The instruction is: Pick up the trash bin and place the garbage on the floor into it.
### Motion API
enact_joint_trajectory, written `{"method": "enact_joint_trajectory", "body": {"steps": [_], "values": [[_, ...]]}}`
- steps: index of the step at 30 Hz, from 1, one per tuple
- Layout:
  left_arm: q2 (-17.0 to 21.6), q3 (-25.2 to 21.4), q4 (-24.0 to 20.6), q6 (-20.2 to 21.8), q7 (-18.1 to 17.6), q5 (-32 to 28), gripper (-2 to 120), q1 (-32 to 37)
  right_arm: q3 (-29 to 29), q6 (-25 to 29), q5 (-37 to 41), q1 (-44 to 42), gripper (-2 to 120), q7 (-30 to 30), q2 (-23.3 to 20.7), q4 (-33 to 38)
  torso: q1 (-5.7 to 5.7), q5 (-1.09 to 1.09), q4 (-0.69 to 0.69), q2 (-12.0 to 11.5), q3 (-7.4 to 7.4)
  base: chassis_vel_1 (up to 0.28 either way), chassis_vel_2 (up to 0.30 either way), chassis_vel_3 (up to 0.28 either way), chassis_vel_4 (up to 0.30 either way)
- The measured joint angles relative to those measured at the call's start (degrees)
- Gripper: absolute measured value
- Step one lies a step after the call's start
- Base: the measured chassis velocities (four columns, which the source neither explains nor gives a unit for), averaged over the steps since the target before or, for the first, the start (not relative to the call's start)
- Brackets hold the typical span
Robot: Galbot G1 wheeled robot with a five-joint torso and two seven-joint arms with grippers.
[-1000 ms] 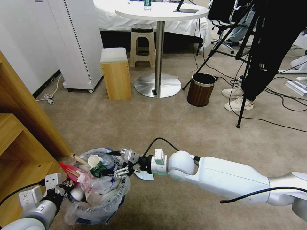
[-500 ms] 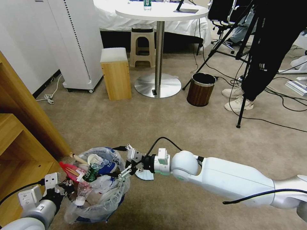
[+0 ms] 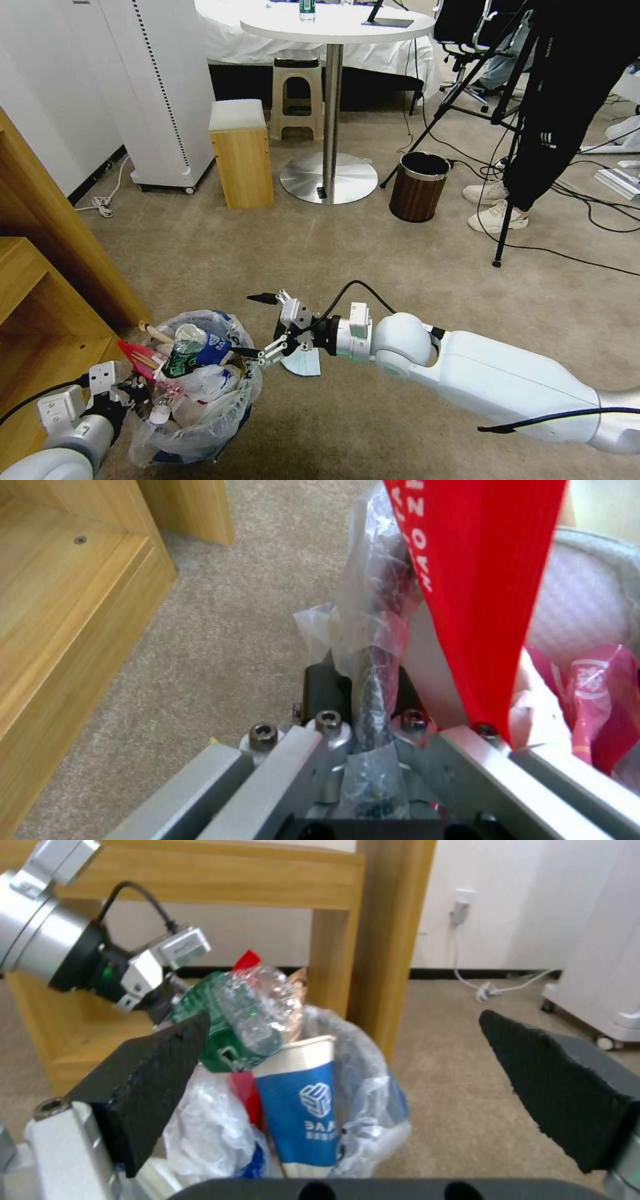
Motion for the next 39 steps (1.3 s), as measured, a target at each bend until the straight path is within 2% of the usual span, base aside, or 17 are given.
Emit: {"method": "enact_joint_trajectory", "body": {"steps": [9,12,17,20,27,33,39], "values": [[0.61,-0.13,1.18,0.33,-0.72,-1.47,0,-0.46,4.61,-0.77,1.05,-2.96,100,2.76,-2.41,0.94,0.00,0.00,0.00,0.00,0.00,0.000,0.000,0.000,0.000],[0.90,0.04,1.54,0.38,-0.76,-1.69,0,-0.57,6.14,-2.03,1.33,-4.05,100,5.56,-5.55,1.28,0.00,0.00,0.00,0.00,0.00,0.000,0.000,0.000,0.000],[1.01,0.15,1.54,0.38,-0.74,-1.80,0,-0.80,7.04,-3.58,0.60,-5.30,100,8.32,-8.43,0.09,0.00,0.01,-0.01,0.00,0.00,0.000,0.000,0.000,0.000],[0.86,0.48,1.19,0.26,-0.59,-1.77,0,-0.94,7.40,-6.67,-1.56,-7.16,100,11.37,-11.04,-1.18,0.00,0.02,-0.01,0.00,0.00,0.000,0.000,0.000,0.000],[0.40,0.67,0.84,-0.23,0.17,-1.30,0,-1.19,6.62,-8.85,-3.93,-10.04,100,13.44,-13.58,-3.95,0.00,0.02,-0.01,0.00,0.00,0.000,0.000,0.000,0.000],[-0.43,0.89,1.16,-0.77,0.93,-0.52,0,-1.29,5.94,-8.36,-5.87,-11.96,100,12.59,-11.81,-9.19,0.00,0.01,-0.01,0.00,0.00,0.000,0.000,0.000,0.000],[-0.90,0.87,0.98,-1.04,1.27,-0.26,0,-0.93,5.58,-7.33,-8.15,-12.16,100,10.55,-8.20,-17.62,0.00,0.00,0.00,0.00,0.00,0.000,0.000,0.000,0.000]]}}
